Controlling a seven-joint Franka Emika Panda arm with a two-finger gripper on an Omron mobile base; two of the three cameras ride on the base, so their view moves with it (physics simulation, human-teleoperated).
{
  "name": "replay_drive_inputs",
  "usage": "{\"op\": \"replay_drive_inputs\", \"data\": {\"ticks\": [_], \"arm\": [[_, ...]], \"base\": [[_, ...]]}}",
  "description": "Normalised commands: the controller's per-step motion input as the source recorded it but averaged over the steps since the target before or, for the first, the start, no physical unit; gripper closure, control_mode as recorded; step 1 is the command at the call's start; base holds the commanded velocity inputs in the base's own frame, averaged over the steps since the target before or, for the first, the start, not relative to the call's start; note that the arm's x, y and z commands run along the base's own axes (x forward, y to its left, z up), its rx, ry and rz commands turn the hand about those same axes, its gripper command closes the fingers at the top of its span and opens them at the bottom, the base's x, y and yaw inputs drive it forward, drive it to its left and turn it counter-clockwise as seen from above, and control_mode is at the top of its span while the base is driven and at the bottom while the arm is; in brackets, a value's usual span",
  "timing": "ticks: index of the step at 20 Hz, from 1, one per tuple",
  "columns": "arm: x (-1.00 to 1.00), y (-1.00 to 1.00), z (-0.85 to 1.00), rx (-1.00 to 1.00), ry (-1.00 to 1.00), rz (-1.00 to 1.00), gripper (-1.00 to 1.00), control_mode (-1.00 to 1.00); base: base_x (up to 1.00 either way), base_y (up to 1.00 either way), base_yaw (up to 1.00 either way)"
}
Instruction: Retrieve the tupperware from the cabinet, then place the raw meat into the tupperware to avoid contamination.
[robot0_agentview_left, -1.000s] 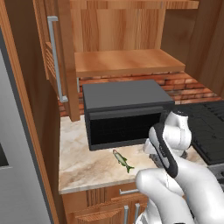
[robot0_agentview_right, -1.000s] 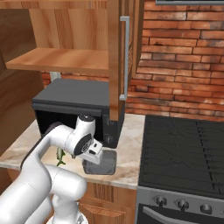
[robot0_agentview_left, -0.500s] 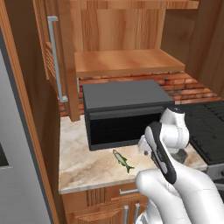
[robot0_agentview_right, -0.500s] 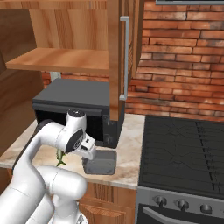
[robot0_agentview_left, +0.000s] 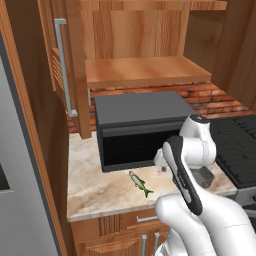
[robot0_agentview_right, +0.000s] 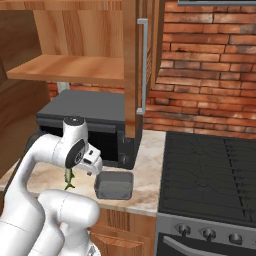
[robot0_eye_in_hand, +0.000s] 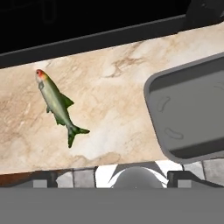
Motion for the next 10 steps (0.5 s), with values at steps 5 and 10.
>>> {"op": "replay_drive_inputs", "data": {"ticks": [5,10], "arm": [[-0.15,0.11,0.33,-0.09,-0.04,0.01,-1.00,-1.00],[-0.25,0.10,0.17,-0.09,-0.05,0.03,-1.00,-1.00]], "base": [[0.00,0.00,0.00],[0.00,0.00,0.00]]}}
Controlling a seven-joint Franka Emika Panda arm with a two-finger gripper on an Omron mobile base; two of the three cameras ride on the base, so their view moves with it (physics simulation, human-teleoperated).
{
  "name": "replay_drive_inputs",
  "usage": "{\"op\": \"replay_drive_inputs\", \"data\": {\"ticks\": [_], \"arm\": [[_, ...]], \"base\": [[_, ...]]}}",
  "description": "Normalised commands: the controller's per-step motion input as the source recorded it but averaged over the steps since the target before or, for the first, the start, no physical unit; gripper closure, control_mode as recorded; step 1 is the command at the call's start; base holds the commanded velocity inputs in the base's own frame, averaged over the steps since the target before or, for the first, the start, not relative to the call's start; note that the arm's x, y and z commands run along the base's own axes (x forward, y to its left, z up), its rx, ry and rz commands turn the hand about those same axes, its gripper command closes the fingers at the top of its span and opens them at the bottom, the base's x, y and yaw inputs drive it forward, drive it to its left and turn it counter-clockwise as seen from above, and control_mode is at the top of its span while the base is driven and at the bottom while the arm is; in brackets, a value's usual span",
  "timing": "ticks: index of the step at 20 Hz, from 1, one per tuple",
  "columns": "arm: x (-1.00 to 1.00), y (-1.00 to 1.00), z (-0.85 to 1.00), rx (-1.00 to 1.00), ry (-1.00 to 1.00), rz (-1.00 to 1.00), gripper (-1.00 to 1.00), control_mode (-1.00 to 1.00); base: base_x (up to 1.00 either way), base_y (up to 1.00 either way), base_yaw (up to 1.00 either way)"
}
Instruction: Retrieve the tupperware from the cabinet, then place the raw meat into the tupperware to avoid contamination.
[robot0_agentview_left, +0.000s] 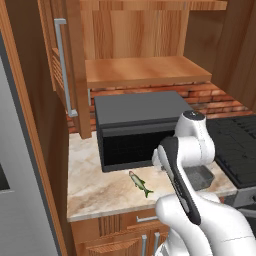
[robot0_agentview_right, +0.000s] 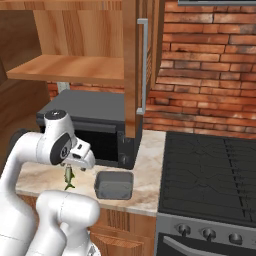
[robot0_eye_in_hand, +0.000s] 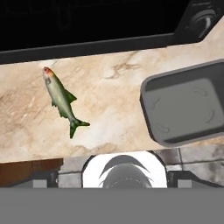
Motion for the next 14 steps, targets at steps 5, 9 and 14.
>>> {"op": "replay_drive_inputs", "data": {"ticks": [5,9,14], "arm": [[-0.28,0.19,0.01,-0.06,-0.08,0.06,-1.00,-1.00],[-0.24,0.23,0.00,-0.05,-0.08,0.09,-1.00,-1.00],[-0.17,0.26,0.00,-0.04,-0.06,0.11,-1.00,-1.00]], "base": [[0.00,0.00,0.00],[0.00,0.00,0.00],[0.00,0.00,0.00]]}}
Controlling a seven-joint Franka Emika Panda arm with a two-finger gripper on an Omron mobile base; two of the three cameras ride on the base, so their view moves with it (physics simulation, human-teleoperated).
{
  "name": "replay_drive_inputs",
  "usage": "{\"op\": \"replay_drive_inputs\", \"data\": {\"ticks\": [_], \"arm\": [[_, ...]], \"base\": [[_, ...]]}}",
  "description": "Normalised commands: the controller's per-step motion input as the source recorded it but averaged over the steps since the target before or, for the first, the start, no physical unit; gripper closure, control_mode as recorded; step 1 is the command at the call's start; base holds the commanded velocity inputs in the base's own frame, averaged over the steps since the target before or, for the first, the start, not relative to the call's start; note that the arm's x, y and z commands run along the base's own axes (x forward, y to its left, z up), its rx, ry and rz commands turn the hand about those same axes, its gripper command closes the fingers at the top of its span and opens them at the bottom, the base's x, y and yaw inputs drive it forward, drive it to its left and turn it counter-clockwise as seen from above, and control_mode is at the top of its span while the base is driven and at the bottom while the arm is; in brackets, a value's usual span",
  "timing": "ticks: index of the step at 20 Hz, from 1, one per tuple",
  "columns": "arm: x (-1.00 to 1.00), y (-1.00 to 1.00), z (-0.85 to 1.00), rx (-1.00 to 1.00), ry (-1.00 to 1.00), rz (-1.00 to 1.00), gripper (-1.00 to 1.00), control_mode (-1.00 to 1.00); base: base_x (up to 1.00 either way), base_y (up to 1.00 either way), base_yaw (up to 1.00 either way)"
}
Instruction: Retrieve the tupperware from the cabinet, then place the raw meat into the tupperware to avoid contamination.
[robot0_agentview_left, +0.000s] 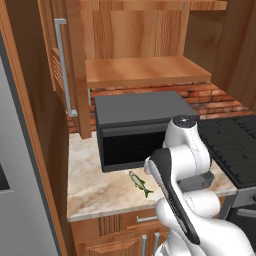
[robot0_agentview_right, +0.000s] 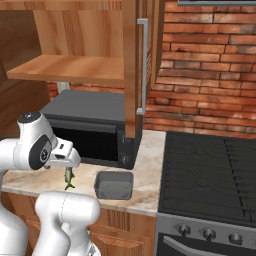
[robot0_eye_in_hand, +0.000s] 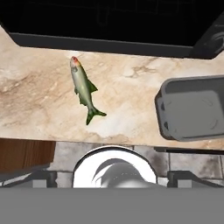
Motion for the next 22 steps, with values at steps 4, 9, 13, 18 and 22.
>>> {"op": "replay_drive_inputs", "data": {"ticks": [4,9,13,18,22], "arm": [[-0.13,0.24,0.00,-0.01,-0.06,0.10,-1.00,-1.00],[-0.09,0.19,-0.07,0.00,-0.06,0.10,-1.00,-1.00],[-0.02,0.14,-0.26,0.00,-0.10,0.10,-1.00,-1.00],[0.00,0.05,-0.29,0.00,-0.15,0.06,-1.00,-1.00],[0.07,0.00,-0.22,0.00,-0.14,0.01,-1.00,-1.00]], "base": [[0.00,0.00,0.00],[0.00,0.00,0.00],[0.00,0.00,0.00],[0.00,0.00,0.00],[0.00,0.00,0.00]]}}
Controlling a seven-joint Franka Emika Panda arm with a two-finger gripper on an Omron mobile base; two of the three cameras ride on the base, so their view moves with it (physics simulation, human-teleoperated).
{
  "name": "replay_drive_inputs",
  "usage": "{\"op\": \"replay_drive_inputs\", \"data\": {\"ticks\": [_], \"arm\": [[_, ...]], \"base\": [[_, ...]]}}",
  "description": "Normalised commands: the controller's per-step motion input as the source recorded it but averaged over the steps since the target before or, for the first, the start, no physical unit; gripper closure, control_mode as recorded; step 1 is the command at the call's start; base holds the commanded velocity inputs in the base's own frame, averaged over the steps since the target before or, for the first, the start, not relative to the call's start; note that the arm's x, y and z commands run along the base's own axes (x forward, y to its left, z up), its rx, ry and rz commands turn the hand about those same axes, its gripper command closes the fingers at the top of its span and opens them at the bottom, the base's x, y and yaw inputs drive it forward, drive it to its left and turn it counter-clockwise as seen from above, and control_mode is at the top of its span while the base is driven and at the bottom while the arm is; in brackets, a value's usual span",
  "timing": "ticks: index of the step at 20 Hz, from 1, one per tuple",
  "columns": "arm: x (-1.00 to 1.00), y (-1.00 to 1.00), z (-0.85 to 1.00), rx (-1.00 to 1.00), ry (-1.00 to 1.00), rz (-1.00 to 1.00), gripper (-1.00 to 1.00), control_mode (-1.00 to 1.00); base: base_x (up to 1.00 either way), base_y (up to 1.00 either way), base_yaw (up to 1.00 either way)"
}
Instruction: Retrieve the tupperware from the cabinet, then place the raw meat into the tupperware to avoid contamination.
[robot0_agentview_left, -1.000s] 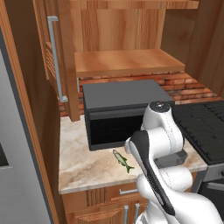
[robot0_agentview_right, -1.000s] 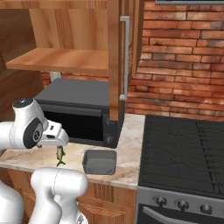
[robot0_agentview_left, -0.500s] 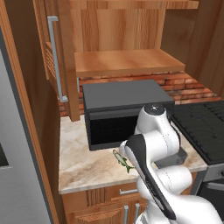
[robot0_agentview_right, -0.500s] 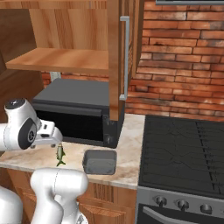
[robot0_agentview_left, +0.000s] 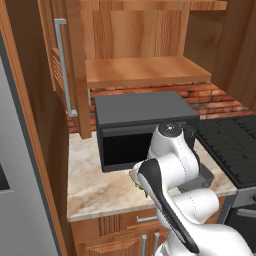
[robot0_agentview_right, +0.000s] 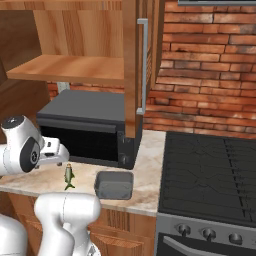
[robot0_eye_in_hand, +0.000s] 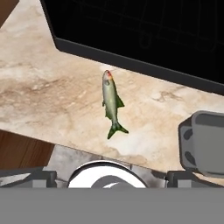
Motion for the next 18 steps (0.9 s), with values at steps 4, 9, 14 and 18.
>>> {"op": "replay_drive_inputs", "data": {"ticks": [4,9,14,18], "arm": [[0.04,0.00,-0.29,0.00,-0.14,0.00,-1.00,-1.00],[0.01,-0.07,-0.37,0.02,-0.10,-0.01,-1.00,-1.00],[0.06,-0.12,-0.46,0.06,-0.05,0.00,-1.00,-1.00],[0.08,-0.14,-0.51,0.08,-0.02,0.00,-1.00,-1.00]], "base": [[0.00,0.00,0.00],[0.00,0.00,0.00],[0.00,0.00,0.00],[0.00,0.00,0.00]]}}
